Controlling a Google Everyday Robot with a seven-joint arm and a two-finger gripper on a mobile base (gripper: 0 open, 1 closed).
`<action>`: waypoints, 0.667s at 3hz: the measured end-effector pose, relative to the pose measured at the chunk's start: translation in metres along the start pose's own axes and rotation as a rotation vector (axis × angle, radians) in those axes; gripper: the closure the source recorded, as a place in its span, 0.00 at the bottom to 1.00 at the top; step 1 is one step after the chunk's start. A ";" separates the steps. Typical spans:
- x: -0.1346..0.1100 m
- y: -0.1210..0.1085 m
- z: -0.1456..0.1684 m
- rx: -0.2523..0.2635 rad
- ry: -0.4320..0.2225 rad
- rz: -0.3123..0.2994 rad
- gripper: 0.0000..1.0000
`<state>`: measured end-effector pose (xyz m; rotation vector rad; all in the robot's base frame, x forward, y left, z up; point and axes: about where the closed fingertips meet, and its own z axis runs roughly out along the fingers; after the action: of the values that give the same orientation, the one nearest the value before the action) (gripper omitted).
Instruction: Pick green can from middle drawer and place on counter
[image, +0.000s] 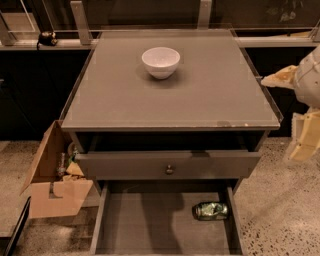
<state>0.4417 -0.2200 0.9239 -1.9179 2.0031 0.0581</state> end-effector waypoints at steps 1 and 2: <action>0.011 0.009 0.022 -0.041 -0.021 -0.061 0.00; 0.013 0.010 0.025 -0.045 -0.023 -0.077 0.00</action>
Offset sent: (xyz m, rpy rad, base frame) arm -0.0042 -0.0043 -0.0273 0.0069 0.0213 0.0770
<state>0.4373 -0.2243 0.8947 -2.0114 1.9263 0.1062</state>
